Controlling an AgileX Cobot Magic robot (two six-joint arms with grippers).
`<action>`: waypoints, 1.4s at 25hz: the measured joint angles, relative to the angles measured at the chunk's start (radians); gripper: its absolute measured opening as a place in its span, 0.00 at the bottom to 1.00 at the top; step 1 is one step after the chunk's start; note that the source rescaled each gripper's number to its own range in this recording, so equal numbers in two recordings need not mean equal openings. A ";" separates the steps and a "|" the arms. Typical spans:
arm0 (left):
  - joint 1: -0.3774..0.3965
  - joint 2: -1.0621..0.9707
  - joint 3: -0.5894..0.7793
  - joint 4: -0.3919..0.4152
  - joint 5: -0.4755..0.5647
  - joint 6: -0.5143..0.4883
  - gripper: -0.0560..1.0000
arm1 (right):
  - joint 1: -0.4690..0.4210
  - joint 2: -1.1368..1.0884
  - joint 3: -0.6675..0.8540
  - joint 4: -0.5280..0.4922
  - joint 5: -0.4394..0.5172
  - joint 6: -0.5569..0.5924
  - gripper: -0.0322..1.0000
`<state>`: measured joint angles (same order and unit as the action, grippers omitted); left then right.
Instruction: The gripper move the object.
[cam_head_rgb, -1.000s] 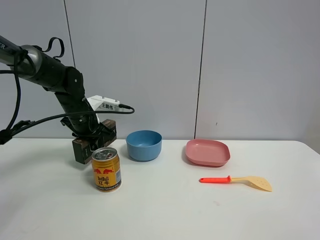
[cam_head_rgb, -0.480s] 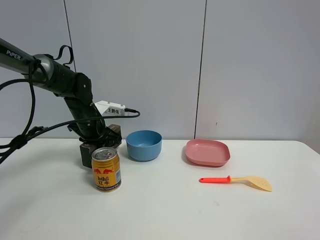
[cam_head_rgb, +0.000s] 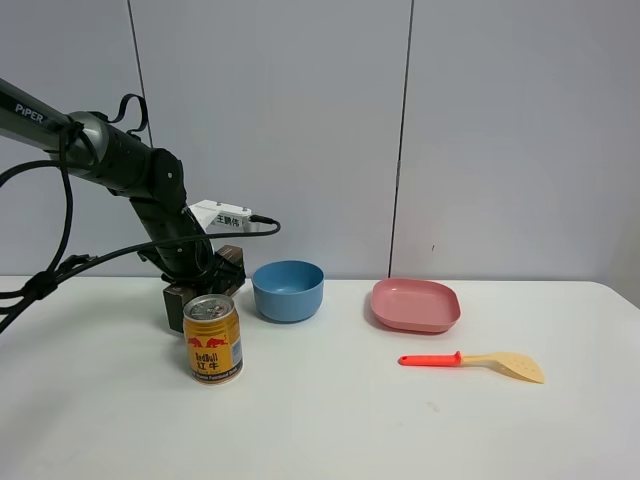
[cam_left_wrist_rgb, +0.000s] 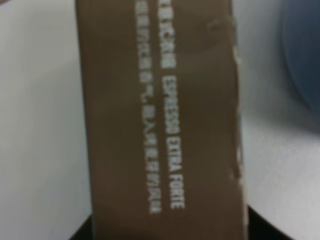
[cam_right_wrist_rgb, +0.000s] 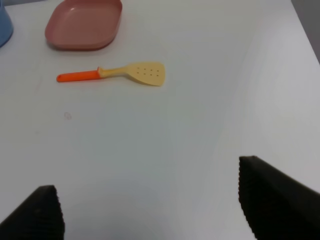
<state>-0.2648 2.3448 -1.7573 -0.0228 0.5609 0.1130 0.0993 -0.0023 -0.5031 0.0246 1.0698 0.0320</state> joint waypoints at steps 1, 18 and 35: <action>0.000 0.000 0.000 0.000 0.000 0.000 0.07 | 0.000 0.000 0.000 0.000 0.000 0.000 1.00; 0.000 -0.007 0.000 0.001 -0.031 -0.053 0.99 | 0.000 0.000 0.000 0.000 0.000 0.000 1.00; -0.058 -0.553 0.000 -0.029 0.218 -0.048 0.99 | 0.000 0.000 0.000 0.000 0.000 0.000 1.00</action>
<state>-0.3230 1.7916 -1.7573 -0.0520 0.7790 0.0651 0.0993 -0.0023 -0.5031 0.0246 1.0698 0.0320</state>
